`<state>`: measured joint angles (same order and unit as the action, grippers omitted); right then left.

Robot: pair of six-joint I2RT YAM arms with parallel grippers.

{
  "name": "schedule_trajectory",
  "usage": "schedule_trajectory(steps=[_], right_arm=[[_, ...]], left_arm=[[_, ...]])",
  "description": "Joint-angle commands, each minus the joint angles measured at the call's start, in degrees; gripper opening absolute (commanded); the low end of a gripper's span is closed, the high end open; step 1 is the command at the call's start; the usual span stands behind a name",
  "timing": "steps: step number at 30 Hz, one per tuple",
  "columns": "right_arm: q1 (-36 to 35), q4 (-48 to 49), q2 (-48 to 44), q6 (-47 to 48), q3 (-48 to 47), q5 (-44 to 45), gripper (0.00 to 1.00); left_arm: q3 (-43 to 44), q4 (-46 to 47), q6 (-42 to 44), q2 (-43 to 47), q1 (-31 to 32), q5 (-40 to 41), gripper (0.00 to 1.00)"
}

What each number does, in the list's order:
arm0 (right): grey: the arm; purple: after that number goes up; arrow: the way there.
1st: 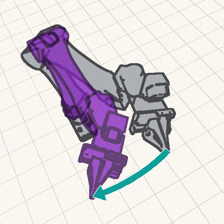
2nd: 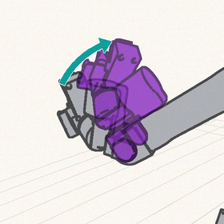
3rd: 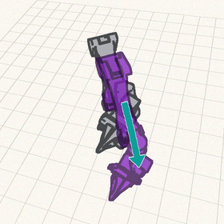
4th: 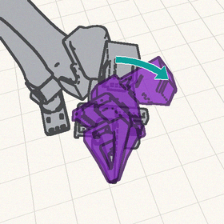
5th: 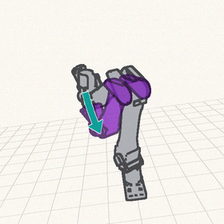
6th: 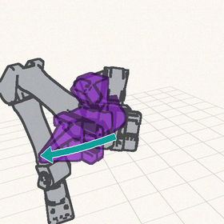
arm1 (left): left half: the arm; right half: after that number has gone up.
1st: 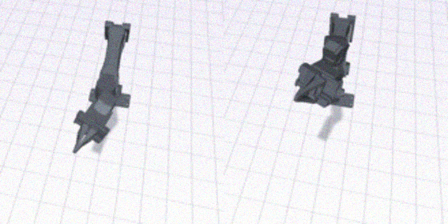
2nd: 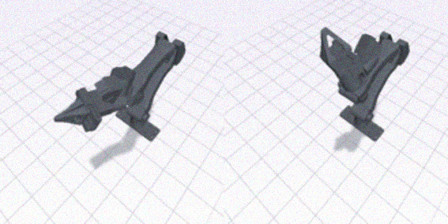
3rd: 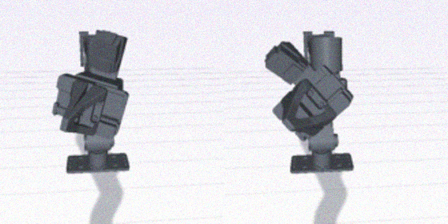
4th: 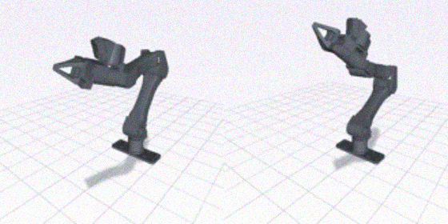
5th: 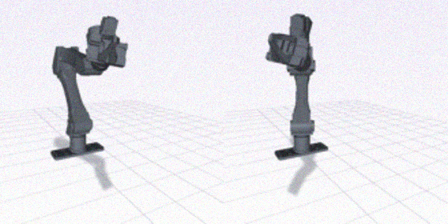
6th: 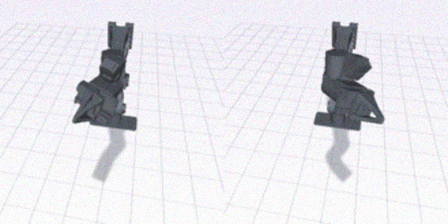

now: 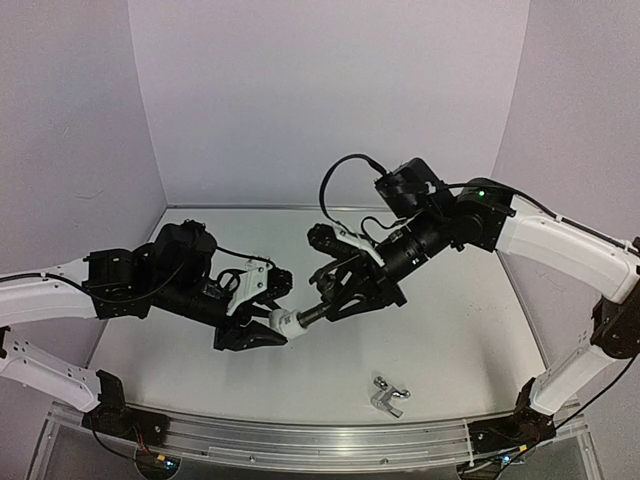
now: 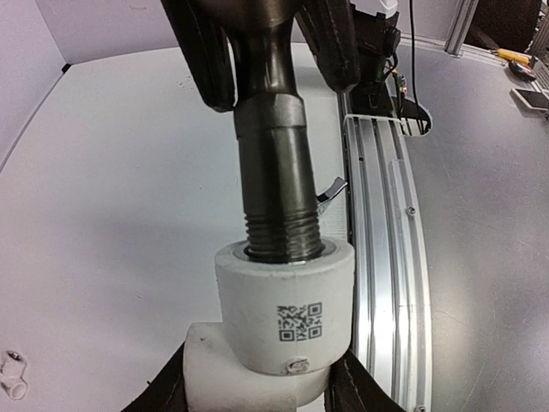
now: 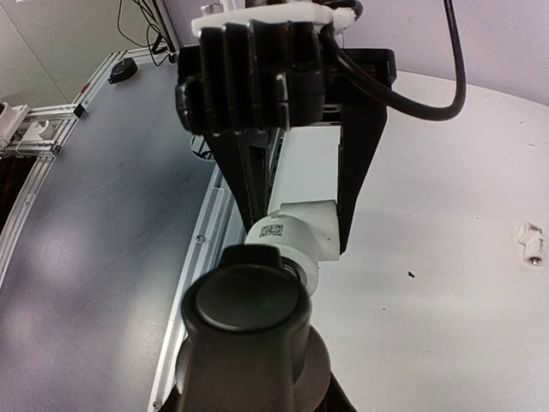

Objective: Install the water faucets

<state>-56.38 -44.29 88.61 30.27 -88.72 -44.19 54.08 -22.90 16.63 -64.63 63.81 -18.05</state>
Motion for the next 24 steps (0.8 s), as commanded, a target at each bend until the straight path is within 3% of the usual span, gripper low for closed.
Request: schedule_trajectory(steps=[1, 16, 24], right_arm=[[0.29, 2.30, 1.30, -4.52, 0.09, -2.79, 0.00], [3.14, 3.08, 5.35, -13.81, -0.73, -5.43, 0.00], [4.64, 8.99, 5.34, -20.37, 1.72, -6.46, 0.00]], left_arm=[[2.12, 5.62, 1.47, 1.96, 0.17, 3.69, 0.00], [1.48, 7.26, 5.89, 0.71, 3.34, 15.46, 0.00], [1.20, 9.76, 7.49, 0.46, 5.06, 23.89, 0.00]])
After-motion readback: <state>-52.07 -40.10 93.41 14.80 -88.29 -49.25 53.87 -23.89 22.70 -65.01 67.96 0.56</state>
